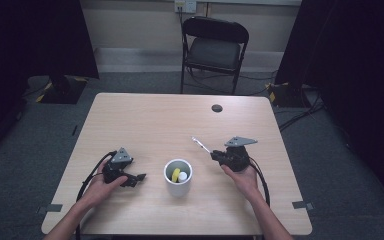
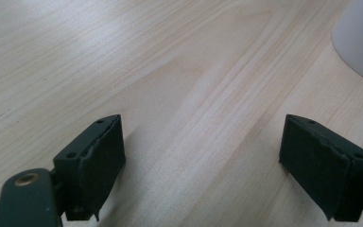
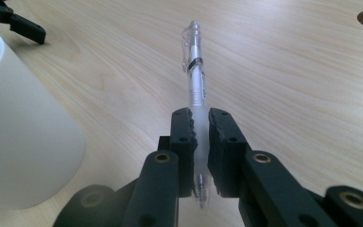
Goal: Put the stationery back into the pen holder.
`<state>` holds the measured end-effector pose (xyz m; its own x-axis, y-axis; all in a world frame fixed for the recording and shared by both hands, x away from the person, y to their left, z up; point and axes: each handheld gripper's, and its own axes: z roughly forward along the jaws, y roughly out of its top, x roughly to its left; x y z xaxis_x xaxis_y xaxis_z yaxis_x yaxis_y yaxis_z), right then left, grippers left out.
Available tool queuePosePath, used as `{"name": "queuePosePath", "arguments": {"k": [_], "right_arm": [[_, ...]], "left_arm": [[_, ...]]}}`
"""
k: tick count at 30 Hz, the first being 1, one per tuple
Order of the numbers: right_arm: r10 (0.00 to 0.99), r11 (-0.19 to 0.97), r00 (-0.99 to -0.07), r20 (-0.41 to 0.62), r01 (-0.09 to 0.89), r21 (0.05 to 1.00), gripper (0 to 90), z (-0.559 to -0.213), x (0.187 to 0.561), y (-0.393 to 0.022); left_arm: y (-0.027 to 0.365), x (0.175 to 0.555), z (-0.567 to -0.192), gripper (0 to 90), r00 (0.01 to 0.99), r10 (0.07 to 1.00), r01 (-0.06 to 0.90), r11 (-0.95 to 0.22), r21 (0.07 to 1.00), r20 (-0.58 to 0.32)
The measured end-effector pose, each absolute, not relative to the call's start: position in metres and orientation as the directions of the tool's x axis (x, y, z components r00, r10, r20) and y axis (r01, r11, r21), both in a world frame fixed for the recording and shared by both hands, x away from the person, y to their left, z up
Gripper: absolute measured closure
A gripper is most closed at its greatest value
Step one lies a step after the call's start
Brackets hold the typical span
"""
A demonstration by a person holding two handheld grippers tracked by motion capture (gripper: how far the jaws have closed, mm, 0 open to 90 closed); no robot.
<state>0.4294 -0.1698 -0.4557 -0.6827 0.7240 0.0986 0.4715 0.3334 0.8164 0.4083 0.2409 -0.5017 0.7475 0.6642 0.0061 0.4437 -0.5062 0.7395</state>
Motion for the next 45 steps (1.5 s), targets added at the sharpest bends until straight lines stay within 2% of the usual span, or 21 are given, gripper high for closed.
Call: {"name": "queuePosePath", "arguments": {"k": [19,35,45], "right_arm": [[0.638,0.329,-0.766,0.081,0.367,0.87,80.9,-0.408,0.405,-0.17],[0.522,0.453,-0.851,0.051,0.327,0.83,80.9,-0.373,0.358,-0.159],[0.493,0.525,-0.869,0.042,0.336,0.782,80.9,-0.376,0.345,-0.157]], "left_arm": [[0.241,0.409,-0.501,14.5,0.751,0.66,0.44,-0.515,0.735,0.012],[0.241,0.408,-0.502,14.5,0.746,0.666,0.445,-0.505,0.74,0.005],[0.241,0.408,-0.502,14.4,0.746,0.665,0.445,-0.506,0.739,0.006]]}}
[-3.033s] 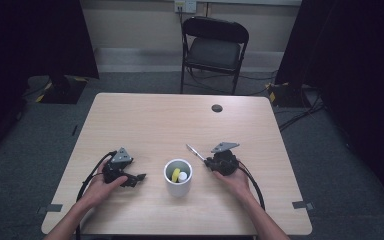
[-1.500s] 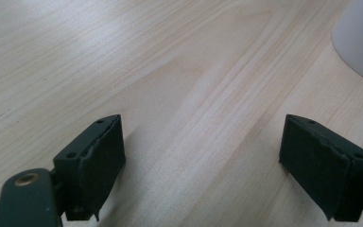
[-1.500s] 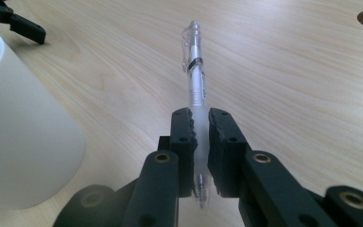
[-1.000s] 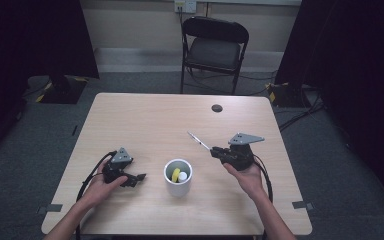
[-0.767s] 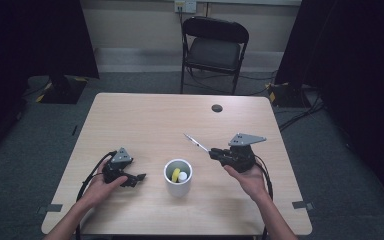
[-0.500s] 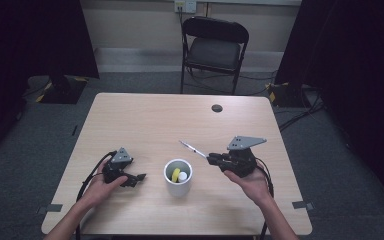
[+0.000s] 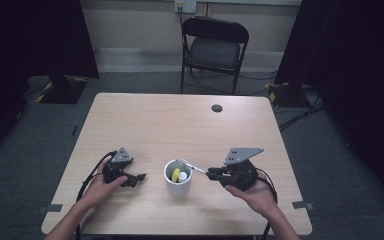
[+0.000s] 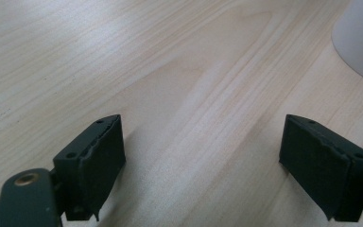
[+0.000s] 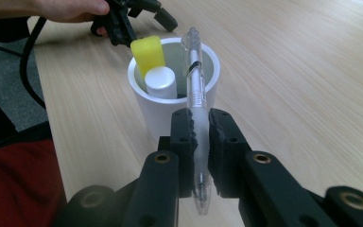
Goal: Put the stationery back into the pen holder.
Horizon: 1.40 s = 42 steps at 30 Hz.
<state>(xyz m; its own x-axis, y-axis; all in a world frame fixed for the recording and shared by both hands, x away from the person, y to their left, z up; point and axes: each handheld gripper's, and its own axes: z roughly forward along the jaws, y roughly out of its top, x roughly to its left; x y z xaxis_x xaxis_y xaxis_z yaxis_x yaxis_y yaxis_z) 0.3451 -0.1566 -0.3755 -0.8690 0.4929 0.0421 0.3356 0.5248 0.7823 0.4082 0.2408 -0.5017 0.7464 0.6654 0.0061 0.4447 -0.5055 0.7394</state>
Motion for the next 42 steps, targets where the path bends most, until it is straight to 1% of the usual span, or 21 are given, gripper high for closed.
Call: {"name": "queuePosePath", "arguments": {"k": [8,20,31,42], "right_arm": [[0.496,0.55,-0.867,0.053,0.361,0.754,80.9,-0.381,0.345,-0.151],[0.489,0.591,-0.871,0.049,0.373,0.715,80.9,-0.382,0.352,-0.141],[0.483,0.605,-0.875,0.039,0.366,0.707,80.9,-0.38,0.357,-0.128],[0.482,0.581,-0.875,0.041,0.355,0.732,80.8,-0.374,0.365,-0.121]], "left_arm": [[0.241,0.408,-0.502,14.4,0.747,0.665,0.444,-0.506,0.739,0.006],[0.241,0.408,-0.502,14.4,0.747,0.665,0.444,-0.506,0.739,0.007],[0.241,0.408,-0.502,14.4,0.746,0.666,0.445,-0.505,0.74,0.005],[0.241,0.408,-0.502,14.4,0.746,0.666,0.445,-0.505,0.74,0.006]]}}
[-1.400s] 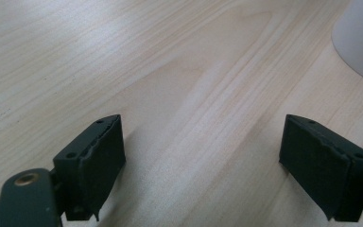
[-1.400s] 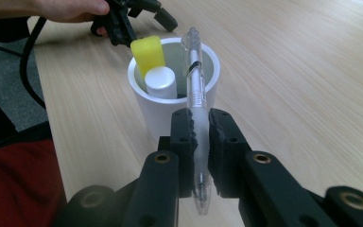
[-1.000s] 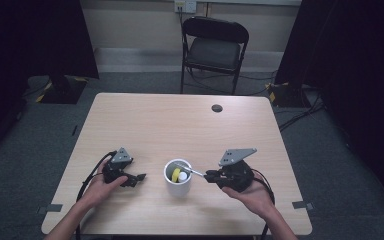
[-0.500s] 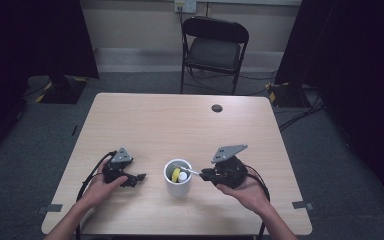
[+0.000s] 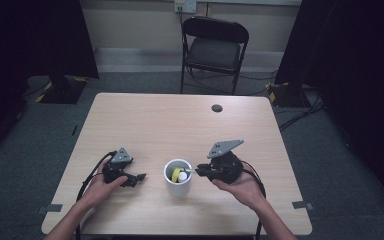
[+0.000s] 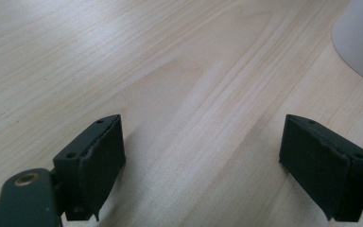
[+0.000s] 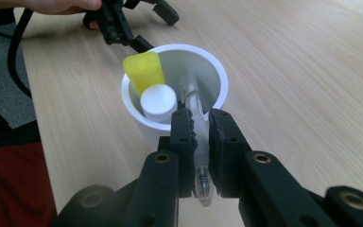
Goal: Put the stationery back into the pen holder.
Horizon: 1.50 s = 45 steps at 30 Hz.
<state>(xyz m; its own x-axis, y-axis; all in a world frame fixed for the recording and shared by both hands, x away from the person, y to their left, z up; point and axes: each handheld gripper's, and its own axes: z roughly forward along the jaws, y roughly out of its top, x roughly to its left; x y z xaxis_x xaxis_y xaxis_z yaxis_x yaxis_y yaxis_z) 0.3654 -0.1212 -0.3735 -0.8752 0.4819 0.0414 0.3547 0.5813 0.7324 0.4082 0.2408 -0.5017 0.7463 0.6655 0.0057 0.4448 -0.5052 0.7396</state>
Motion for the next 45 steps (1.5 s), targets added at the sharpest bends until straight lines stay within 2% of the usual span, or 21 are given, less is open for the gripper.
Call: {"name": "queuePosePath", "arguments": {"k": [32,45], "right_arm": [[0.459,0.473,-0.883,0.1,0.339,0.813,83.2,-0.376,0.403,-0.089],[0.432,0.403,-0.896,0.101,0.292,0.867,83.4,-0.375,0.408,-0.071]], "left_arm": [[0.241,0.409,-0.501,13.7,0.75,0.661,0.448,-0.513,0.733,0.004],[0.241,0.409,-0.501,13.5,0.75,0.661,0.447,-0.513,0.733,0.006]]}}
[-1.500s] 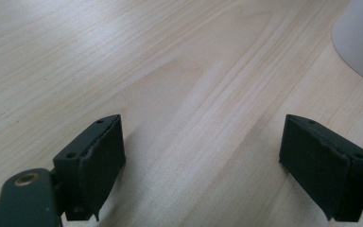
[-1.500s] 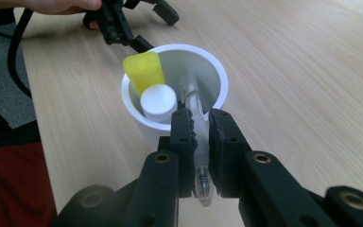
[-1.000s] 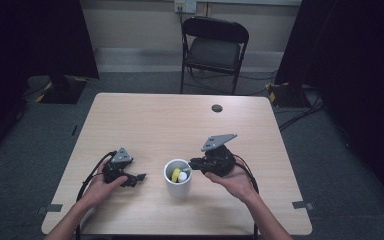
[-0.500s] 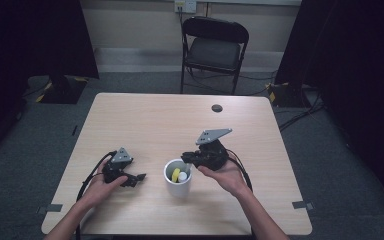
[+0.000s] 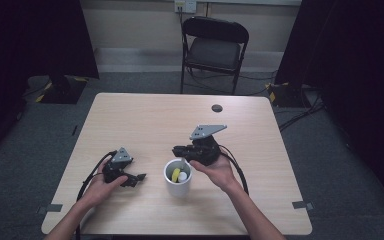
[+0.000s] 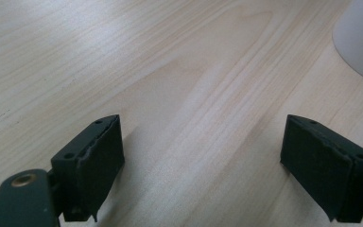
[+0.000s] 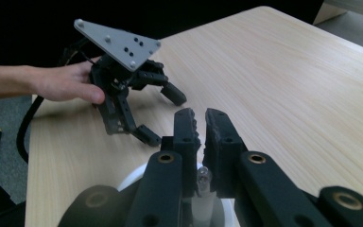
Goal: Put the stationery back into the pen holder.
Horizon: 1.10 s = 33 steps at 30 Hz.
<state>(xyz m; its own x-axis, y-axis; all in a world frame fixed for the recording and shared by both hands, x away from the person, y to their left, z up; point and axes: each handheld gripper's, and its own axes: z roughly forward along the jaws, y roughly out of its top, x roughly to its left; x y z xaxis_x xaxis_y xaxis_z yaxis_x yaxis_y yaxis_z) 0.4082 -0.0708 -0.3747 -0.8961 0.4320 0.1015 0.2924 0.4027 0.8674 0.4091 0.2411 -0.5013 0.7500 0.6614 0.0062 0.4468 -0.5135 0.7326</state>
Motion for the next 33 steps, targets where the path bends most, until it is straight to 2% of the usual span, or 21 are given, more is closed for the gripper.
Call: {"name": "queuePosePath", "arguments": {"k": [10,19,33], "right_arm": [[0.394,0.43,-0.915,0.086,0.266,0.863,83.3,-0.382,0.406,-0.053],[0.393,0.394,-0.914,0.097,0.263,0.881,81.5,-0.383,0.404,-0.052],[0.431,0.366,-0.895,0.113,0.287,0.885,65.6,-0.379,0.408,-0.065]], "left_arm": [[0.241,0.409,-0.502,13.4,0.75,0.662,0.449,-0.511,0.733,0.002],[0.24,0.408,-0.502,13.4,0.744,0.668,0.456,-0.503,0.734,-0.004],[0.241,0.406,-0.502,13.4,0.742,0.67,0.447,-0.505,0.738,0.008]]}}
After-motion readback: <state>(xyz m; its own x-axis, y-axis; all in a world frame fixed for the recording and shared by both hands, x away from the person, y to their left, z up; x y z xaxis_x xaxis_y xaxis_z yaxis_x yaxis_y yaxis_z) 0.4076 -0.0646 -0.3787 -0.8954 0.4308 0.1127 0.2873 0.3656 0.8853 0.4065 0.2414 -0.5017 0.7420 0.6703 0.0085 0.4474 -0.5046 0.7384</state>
